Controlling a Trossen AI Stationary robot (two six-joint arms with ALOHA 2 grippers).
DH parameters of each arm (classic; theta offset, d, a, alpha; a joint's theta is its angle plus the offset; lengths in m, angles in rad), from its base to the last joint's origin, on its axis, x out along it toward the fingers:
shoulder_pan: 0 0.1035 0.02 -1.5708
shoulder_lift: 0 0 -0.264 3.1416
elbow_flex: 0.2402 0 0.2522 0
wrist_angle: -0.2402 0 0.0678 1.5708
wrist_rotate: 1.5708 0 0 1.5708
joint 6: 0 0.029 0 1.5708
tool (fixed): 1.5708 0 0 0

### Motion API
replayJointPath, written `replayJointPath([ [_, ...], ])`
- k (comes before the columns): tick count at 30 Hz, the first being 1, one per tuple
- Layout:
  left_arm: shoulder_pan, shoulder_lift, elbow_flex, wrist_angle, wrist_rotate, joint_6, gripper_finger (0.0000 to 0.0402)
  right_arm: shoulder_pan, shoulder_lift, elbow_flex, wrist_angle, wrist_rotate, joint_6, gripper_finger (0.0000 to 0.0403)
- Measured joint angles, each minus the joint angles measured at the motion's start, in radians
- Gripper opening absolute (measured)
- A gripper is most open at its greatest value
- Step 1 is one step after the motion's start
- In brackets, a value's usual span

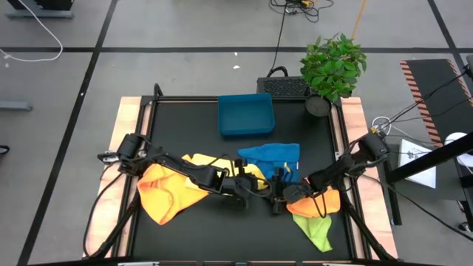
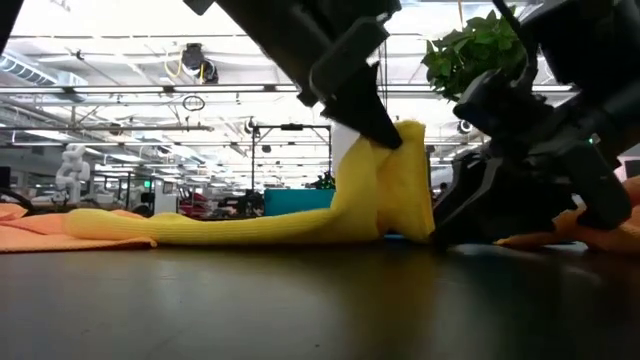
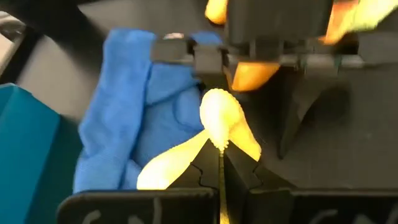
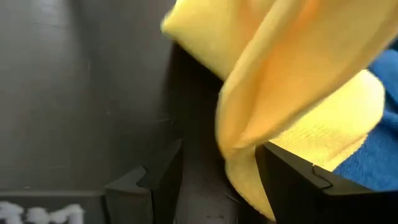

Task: Fold microfiber towels
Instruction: Fold the yellow microfiber towel

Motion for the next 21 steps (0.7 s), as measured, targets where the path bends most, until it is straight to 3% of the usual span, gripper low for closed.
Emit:
replayJointPath([
  [13,0.0,-0.047,0.001,-0.026,-0.028,-0.003,0.0001,-0.015,0.024,0.038,-0.007,0.13,-0.024,0.0191],
  [21,0.0,-0.047,0.001,-0.026,-0.028,-0.01,0.0001,-0.026,0.024,0.038,-0.013,0.133,0.004,0.0121],
])
